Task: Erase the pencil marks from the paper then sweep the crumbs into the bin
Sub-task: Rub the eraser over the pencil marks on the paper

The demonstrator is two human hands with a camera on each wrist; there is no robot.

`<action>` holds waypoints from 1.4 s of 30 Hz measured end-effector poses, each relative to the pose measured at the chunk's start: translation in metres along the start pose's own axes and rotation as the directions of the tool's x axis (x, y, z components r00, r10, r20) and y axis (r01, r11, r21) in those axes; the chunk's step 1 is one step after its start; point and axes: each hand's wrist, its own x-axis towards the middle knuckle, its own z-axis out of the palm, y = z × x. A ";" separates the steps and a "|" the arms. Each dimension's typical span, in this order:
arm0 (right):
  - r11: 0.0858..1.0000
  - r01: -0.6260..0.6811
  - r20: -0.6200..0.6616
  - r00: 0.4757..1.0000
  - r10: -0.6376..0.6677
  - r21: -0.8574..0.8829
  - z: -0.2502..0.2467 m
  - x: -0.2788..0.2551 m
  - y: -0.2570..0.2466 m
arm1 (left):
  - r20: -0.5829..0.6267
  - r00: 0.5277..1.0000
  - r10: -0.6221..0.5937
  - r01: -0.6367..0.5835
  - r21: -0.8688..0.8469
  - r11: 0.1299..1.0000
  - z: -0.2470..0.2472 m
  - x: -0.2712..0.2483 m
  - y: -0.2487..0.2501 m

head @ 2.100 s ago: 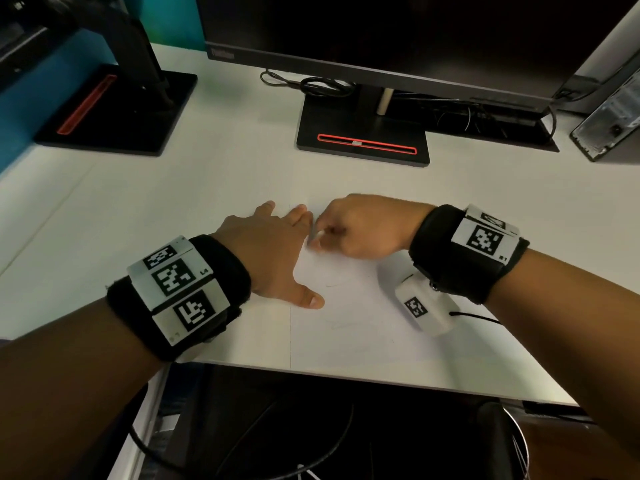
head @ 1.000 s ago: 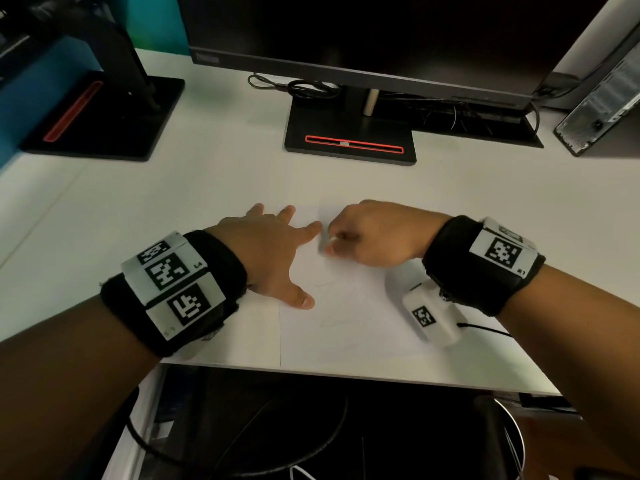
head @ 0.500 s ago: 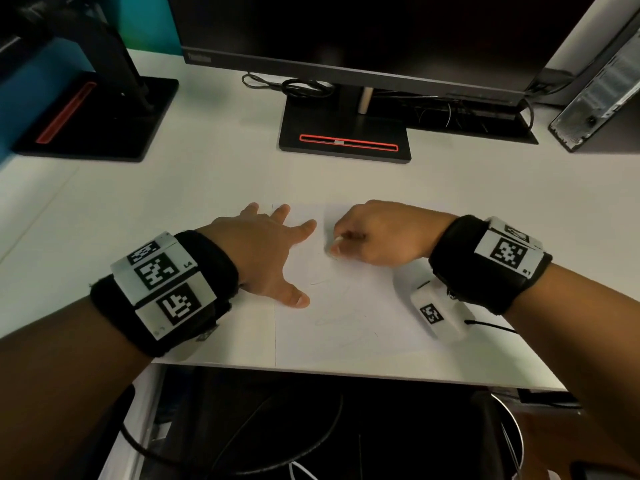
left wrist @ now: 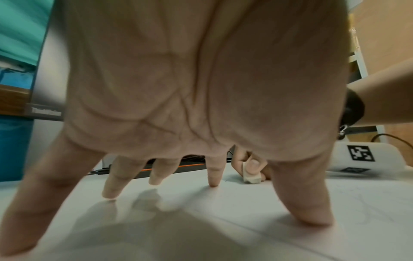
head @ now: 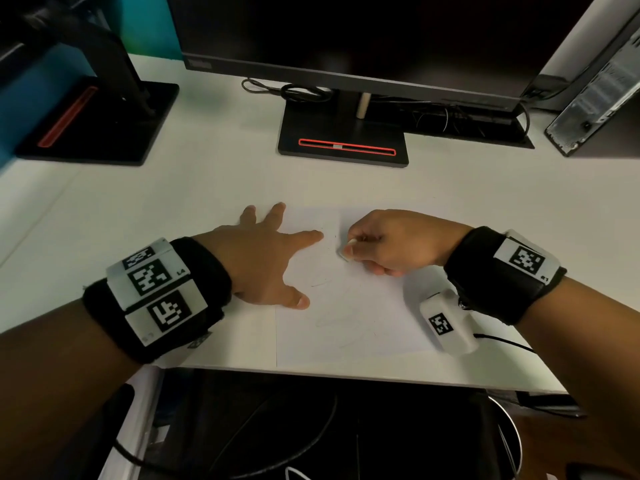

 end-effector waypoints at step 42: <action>0.941 0.248 0.111 0.967 -0.228 -0.228 0.016 0.001 -0.033 | 0.157 0.987 -0.020 0.014 0.037 0.999 0.007 0.005 0.007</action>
